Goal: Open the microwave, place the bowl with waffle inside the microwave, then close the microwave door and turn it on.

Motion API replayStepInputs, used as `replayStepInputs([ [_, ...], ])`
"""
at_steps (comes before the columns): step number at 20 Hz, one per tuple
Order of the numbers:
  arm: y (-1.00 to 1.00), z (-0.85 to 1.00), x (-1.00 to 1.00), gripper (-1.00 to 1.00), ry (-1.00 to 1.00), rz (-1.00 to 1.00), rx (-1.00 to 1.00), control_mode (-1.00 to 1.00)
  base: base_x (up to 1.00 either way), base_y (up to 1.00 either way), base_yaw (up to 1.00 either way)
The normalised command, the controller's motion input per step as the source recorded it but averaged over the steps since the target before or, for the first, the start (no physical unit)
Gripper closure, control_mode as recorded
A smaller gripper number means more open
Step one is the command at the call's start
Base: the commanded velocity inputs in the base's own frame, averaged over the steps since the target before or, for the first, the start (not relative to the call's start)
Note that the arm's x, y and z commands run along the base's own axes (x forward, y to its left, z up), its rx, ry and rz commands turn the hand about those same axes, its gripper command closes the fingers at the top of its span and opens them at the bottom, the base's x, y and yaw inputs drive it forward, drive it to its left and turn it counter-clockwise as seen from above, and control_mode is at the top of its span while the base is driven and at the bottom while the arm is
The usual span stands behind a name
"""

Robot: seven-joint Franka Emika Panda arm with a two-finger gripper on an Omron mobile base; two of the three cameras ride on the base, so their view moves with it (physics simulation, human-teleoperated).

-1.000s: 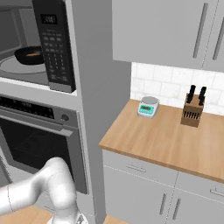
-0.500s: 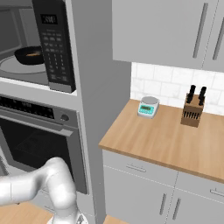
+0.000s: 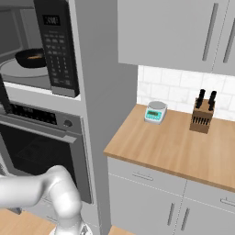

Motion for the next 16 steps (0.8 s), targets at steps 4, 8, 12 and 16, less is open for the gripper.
replayStepInputs([
  [4,-1.0,0.0,1.0,1.0,0.06,0.25,0.21,-1.0,0.0,0.0,0.0],
  [8,-0.94,-0.2,1.0,1.0,0.12,0.28,0.09,-1.0,0.0,0.0,0.0],
  [12,-0.7,-0.28,1.0,1.0,0.14,0.32,0.02,-1.0,0.0,0.0,0.0],
  [16,-0.47,-0.14,1.0,1.0,0.18,0.28,0.0,-1.0,0.0,0.0,0.0],
])
